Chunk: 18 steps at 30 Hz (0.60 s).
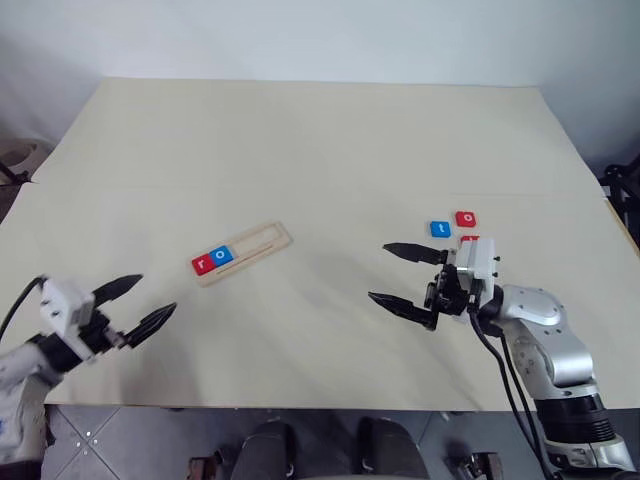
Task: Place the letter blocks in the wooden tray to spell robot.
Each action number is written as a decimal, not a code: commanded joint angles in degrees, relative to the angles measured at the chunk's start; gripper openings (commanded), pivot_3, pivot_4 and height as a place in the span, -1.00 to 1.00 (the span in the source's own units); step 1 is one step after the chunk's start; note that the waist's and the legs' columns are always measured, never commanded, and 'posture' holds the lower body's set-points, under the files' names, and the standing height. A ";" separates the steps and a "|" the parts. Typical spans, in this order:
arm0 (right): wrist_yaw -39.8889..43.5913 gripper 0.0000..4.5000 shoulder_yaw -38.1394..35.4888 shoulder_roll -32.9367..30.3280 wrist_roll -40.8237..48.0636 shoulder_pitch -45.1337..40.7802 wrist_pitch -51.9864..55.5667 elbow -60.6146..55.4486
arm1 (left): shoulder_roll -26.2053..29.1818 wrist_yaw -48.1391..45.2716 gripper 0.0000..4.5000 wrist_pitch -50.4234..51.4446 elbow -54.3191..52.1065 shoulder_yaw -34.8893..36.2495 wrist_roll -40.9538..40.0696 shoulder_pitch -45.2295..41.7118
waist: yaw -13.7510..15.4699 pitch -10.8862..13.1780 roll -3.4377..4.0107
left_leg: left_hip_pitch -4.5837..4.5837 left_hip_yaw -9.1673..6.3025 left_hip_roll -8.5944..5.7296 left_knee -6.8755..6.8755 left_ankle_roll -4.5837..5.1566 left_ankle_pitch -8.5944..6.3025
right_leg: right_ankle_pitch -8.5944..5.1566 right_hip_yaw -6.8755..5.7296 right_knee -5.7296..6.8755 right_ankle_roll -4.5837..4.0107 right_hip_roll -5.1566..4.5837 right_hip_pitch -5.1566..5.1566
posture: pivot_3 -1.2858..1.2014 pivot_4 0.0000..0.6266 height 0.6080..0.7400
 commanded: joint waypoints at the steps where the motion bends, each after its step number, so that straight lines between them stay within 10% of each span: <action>1: 0.18 0.99 -2.08 -1.47 1.16 0.53 0.35 -2.46 | 3.00 -4.13 1.00 -1.91 7.30 -4.96 4.10 -7.39 | -0.18 0.00 0.00 | 0.00 0.02 -0.04 0.00 0.00 0.00 | 0.00 0.01 0.03 0.00 0.00 0.00 | 0.03 -0.52 1.00; 18: -3.79 0.99 -2.49 -0.79 0.93 3.90 0.42 -6.38 | 3.20 -10.75 1.00 -2.21 26.74 -20.15 16.17 -26.90 | -0.20 0.00 -0.04 | -0.01 0.91 -0.07 0.04 -0.05 -0.02 | 0.00 0.14 0.21 0.00 0.14 -0.32 | 0.03 -0.52 1.00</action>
